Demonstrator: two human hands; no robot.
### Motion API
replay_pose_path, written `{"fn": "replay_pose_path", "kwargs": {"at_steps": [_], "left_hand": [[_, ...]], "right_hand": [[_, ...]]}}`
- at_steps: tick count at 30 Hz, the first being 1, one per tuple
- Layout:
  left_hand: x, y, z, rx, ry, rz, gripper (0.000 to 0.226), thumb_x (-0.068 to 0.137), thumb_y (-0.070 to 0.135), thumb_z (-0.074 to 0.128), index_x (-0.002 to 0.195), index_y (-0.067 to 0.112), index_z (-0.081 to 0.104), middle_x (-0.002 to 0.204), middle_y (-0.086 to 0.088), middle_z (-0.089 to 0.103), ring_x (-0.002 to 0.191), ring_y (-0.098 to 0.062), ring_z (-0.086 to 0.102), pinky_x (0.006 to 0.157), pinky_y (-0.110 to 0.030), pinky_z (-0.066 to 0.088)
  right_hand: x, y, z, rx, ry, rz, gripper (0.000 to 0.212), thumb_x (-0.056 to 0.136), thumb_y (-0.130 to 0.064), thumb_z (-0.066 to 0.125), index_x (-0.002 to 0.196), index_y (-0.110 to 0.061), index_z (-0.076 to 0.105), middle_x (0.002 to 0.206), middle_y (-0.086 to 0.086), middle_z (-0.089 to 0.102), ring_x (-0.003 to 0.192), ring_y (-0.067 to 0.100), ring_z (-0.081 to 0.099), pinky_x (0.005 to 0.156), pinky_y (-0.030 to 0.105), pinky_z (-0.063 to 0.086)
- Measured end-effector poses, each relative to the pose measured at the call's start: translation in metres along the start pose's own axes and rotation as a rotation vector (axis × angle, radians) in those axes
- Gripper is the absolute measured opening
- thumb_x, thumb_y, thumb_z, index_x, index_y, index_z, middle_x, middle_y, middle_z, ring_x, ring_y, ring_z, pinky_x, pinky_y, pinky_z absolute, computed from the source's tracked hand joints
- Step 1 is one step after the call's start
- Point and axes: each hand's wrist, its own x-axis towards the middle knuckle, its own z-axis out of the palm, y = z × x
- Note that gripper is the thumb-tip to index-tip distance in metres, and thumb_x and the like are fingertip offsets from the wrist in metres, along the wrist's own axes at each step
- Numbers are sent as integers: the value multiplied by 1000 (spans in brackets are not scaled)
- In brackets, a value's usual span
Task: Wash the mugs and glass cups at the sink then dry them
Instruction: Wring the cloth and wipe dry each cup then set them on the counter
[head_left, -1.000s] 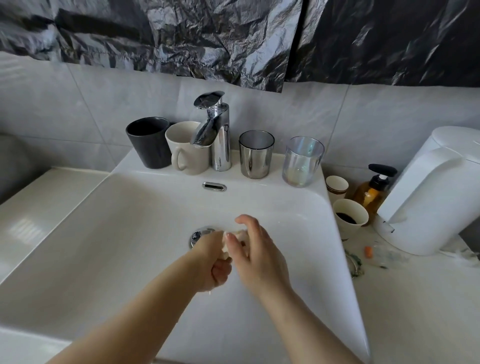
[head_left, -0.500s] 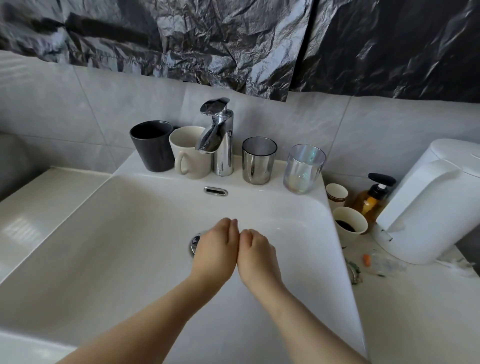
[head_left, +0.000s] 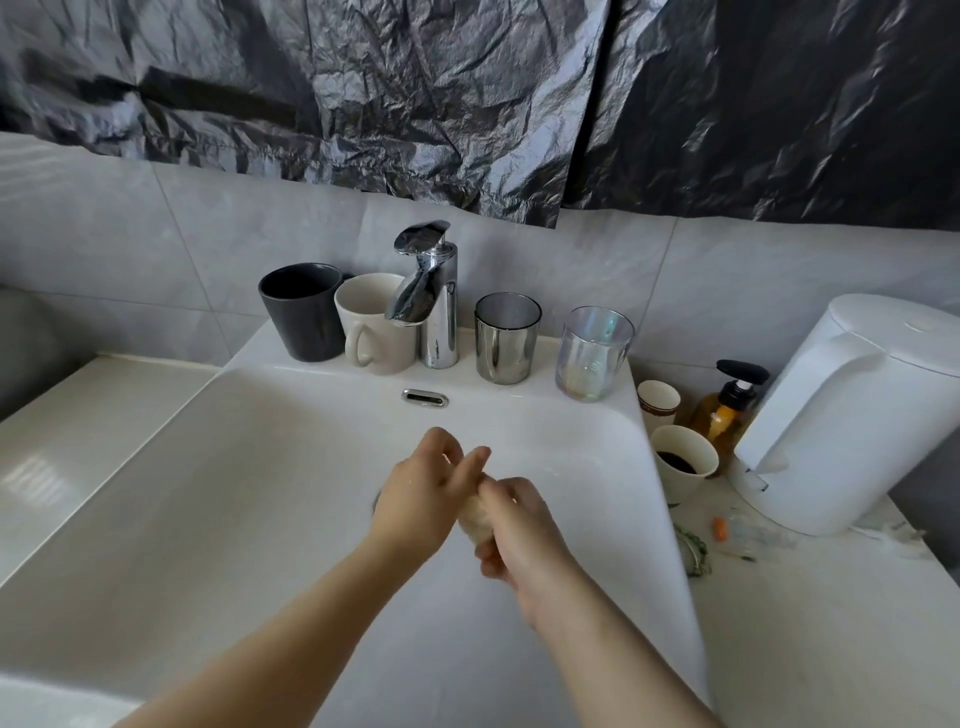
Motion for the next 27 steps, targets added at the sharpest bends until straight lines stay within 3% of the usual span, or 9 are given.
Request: {"fn": "replay_pose_path", "kwargs": {"at_steps": [4,6,8,13,16,20,21,24,27], "left_hand": [[-5,1,-11,-402,-200,-347,22,88,31,66,96,13,58,95,-10,64,73,-17,62,59,-25,53],[-7,-2,-16,-434,-292,-403,16,90,28,63,91,13,63,94,-9,65,82,-17,61,70,-25,52],[-8,1,-23,-487,-269,-436,12,91,26,62,84,17,63,87,-5,64,83,-19,58,76,-29,46],[-9,23,-35,-628,-113,-374,23,92,14,60,70,16,55,64,-2,57,61,-19,49,59,-28,35],[-13,40,-39,-693,-82,-343,20,95,18,56,75,15,54,64,-9,57,54,-21,47,49,-24,31],[-20,53,-48,-737,-83,-258,13,92,19,61,82,11,57,73,-15,60,63,-26,52,51,-27,30],[-22,55,-52,-746,-104,-230,13,91,18,63,82,10,57,76,-16,62,66,-27,54,52,-28,31],[-31,59,-59,-761,-183,-178,12,86,11,66,79,8,56,73,-9,67,62,-21,62,54,-27,44],[-32,57,-65,-747,-213,-178,15,88,3,62,75,9,56,70,-4,67,63,-14,65,66,-28,50]], "right_hand": [[2,8,-11,237,91,-125,21,86,-11,65,104,-14,54,104,6,62,81,16,62,74,25,53],[1,6,-16,302,108,-185,22,81,4,66,94,-14,60,103,9,66,86,17,64,76,26,52],[-4,0,-20,352,88,-226,26,80,10,63,89,-13,63,94,7,68,84,17,64,75,26,51],[-18,-18,-24,266,42,-334,24,86,8,53,85,-14,63,86,3,69,77,17,61,67,24,49],[-30,-31,-24,84,20,-430,18,88,-3,55,84,-20,60,91,-1,63,77,10,56,60,12,46],[-38,-35,-26,-250,52,-570,18,81,-28,70,90,-33,55,105,-16,57,93,10,54,78,21,48],[-39,-35,-26,-312,102,-599,18,81,-28,70,89,-35,55,106,-15,57,93,12,54,76,20,47],[-41,-36,-29,-282,199,-615,13,86,-19,61,78,-29,63,85,-10,67,77,14,60,63,16,44],[-41,-39,-39,-31,244,-505,22,87,-12,58,67,-19,64,71,-2,66,71,19,57,67,29,44]]}}
